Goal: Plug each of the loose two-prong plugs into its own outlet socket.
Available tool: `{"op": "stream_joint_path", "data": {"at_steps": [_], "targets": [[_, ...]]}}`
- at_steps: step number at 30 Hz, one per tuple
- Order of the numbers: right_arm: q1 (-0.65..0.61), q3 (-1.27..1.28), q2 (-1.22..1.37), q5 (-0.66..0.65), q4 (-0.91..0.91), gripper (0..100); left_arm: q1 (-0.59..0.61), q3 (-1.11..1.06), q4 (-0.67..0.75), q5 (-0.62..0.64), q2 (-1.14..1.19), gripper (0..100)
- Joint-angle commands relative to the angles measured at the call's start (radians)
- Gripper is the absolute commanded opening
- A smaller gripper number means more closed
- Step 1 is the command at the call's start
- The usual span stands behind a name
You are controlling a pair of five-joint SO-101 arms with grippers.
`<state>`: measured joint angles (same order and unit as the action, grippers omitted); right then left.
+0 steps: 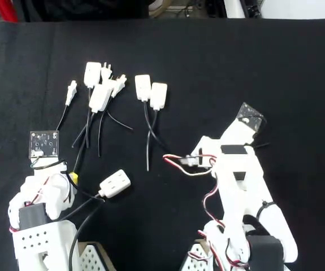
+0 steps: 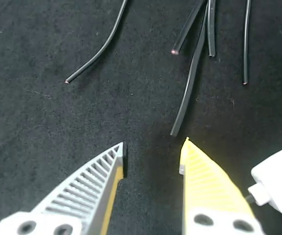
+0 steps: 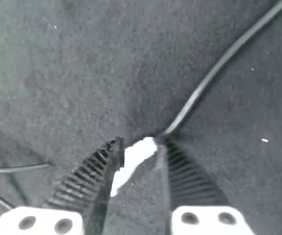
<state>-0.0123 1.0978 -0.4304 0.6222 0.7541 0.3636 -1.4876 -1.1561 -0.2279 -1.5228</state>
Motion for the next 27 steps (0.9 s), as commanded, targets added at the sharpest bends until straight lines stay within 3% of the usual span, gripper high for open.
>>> {"op": "stream_joint_path", "data": {"at_steps": [1, 9, 15, 19, 23, 27], "targets": [[0.008, -0.005, -0.016, 0.012, -0.017, 8.1, -0.012, 0.007, 0.012, 0.0, -0.005, 20], [0.011, -0.071, -0.016, -0.021, -0.035, 8.5, -0.01, 0.007, 0.012, 0.0, -0.005, 20], [0.008, -0.228, -0.024, -0.017, 0.215, 9.3, -0.01, 0.007, 0.012, 0.0, -0.005, 20], [-0.017, -0.242, -0.018, -0.015, 0.315, 20.1, -0.01, 0.007, 0.012, 0.0, -0.005, 20], [-0.048, -0.139, -0.016, 0.037, 0.226, 29.5, -0.01, 0.007, 0.012, 0.0, -0.005, 20], [-0.052, -0.048, -0.016, 0.109, 0.046, 24.1, -0.01, 0.007, 0.014, 0.0, -0.005, 20]]}}
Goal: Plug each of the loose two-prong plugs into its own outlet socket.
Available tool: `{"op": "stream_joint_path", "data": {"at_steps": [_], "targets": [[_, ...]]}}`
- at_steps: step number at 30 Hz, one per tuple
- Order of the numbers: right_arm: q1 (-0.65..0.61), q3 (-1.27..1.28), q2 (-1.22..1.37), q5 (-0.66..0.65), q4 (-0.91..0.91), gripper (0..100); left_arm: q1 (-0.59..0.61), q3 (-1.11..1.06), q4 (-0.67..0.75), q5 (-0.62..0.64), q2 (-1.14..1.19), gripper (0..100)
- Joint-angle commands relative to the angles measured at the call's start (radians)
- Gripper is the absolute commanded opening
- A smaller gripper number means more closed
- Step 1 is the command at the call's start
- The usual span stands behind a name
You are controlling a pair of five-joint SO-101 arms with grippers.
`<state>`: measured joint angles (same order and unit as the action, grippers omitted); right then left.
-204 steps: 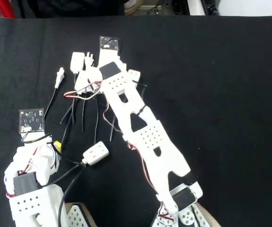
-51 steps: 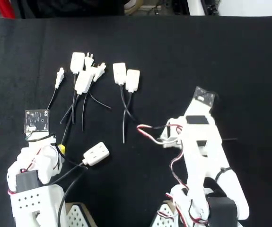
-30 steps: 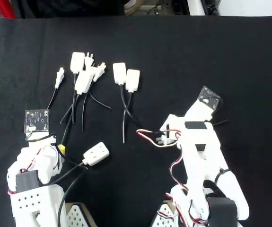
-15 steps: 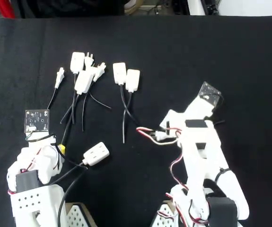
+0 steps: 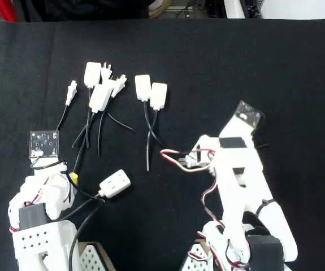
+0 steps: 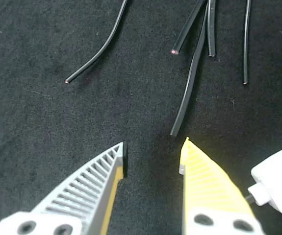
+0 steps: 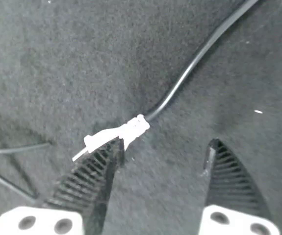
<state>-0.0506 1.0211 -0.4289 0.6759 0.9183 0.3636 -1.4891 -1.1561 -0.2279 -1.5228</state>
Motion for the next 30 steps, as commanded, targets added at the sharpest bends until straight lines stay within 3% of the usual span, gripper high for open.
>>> {"op": "stream_joint_path", "data": {"at_steps": [1, 8, 14, 18, 22, 30], "targets": [[-0.014, 0.045, -0.018, 0.077, -0.157, 22.7, -0.01, 0.008, 0.014, 0.0, -0.005, 20], [-0.009, 0.084, 0.018, 0.127, -0.275, 24.9, -0.012, 0.008, 0.015, 0.0, -0.005, 20], [-0.008, -0.038, 0.283, 0.127, -0.31, 20.8, -0.01, 0.008, 0.015, 0.0, -0.005, 20], [0.009, -0.191, 0.403, 0.107, -0.18, 7.4, -0.008, 0.008, 0.015, 0.0, -0.005, 20], [0.026, -0.277, 0.407, 0.043, -0.037, 8.1, -0.012, 0.008, 0.015, 0.0, -0.005, 20], [0.032, -0.358, 0.407, -0.049, 0.081, 4.7, -0.01, 0.008, 0.015, 0.0, -0.005, 20]]}}
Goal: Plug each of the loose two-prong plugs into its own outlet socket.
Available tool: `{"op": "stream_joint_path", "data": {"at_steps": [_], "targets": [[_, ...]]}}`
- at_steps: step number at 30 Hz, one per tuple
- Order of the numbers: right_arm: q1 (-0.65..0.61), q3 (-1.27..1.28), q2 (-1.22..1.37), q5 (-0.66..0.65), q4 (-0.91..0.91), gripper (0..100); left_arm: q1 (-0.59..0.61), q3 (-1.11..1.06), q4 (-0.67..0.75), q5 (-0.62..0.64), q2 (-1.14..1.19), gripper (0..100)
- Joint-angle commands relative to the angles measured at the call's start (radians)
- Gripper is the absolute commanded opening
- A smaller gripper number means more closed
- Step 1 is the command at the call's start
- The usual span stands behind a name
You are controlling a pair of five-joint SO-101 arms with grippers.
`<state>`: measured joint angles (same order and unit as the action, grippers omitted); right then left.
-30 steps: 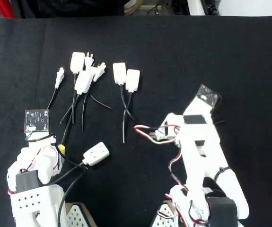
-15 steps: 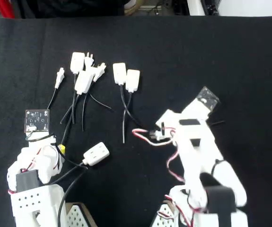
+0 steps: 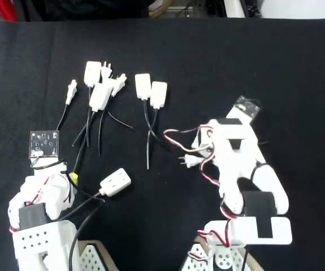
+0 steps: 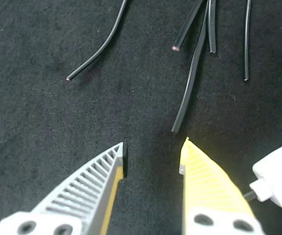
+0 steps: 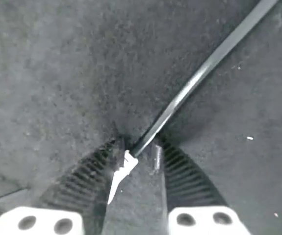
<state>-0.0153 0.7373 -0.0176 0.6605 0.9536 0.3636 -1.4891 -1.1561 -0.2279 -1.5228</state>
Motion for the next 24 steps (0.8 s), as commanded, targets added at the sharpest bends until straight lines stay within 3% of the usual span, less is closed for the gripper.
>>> {"op": "stream_joint_path", "data": {"at_steps": [1, 8, 17, 21, 24], "targets": [[0.0, -0.097, -0.004, -0.049, 0.083, 4.0, -0.01, 0.008, 0.015, 0.0, -0.005, 20], [0.014, -0.271, 0.005, -0.172, 0.348, 4.0, -0.01, 0.008, 0.015, 0.0, -0.005, 20], [0.006, -0.364, 0.007, -0.388, 0.373, 4.1, -0.01, 0.008, 0.015, 0.0, -0.005, 20], [0.02, -0.34, 0.005, -0.334, 0.45, 5.1, -0.013, 0.008, 0.015, 0.0, -0.005, 20], [0.021, -0.306, 0.005, -0.305, 0.473, 12.3, -0.013, 0.008, 0.015, 0.0, -0.005, 20]]}}
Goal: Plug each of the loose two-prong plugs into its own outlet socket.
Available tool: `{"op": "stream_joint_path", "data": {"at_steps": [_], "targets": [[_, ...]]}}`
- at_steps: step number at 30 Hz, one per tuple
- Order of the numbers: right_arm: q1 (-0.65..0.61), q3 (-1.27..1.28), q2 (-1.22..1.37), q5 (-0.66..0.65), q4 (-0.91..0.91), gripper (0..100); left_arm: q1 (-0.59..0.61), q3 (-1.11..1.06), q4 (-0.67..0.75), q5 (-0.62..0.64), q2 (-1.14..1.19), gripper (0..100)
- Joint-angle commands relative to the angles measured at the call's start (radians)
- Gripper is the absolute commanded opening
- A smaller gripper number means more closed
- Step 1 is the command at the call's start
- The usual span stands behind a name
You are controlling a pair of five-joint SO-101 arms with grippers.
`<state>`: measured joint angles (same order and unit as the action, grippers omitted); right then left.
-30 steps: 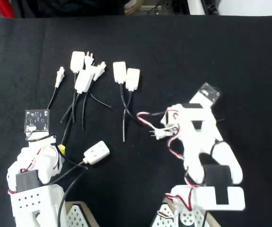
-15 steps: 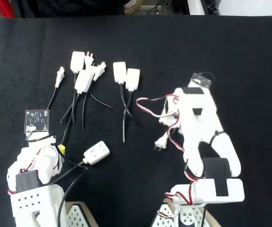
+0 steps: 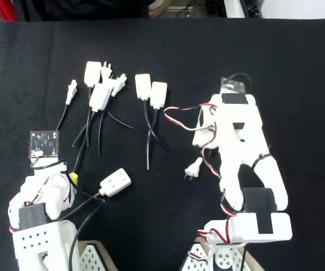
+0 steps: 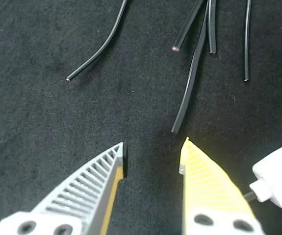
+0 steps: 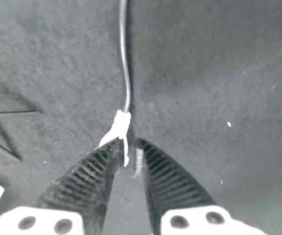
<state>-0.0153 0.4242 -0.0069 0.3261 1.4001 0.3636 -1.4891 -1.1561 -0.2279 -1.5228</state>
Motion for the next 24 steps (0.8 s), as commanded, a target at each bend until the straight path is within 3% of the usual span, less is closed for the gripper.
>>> {"op": "stream_joint_path", "data": {"at_steps": [1, 4, 12, 24], "targets": [[0.021, 0.022, -0.004, 0.048, 0.014, 14.9, -0.013, 0.008, 0.015, 0.0, -0.005, 20], [0.005, 0.071, -0.004, 0.107, -0.023, 20.1, -0.013, 0.008, 0.015, 0.0, -0.005, 20], [-0.146, 0.166, -0.005, 0.23, -0.106, 20.4, -0.008, 0.008, 0.015, 0.0, -0.005, 20], [-0.16, 0.193, -0.004, 0.328, -0.233, 20.4, -0.007, 0.008, 0.017, 0.0, -0.005, 20]]}}
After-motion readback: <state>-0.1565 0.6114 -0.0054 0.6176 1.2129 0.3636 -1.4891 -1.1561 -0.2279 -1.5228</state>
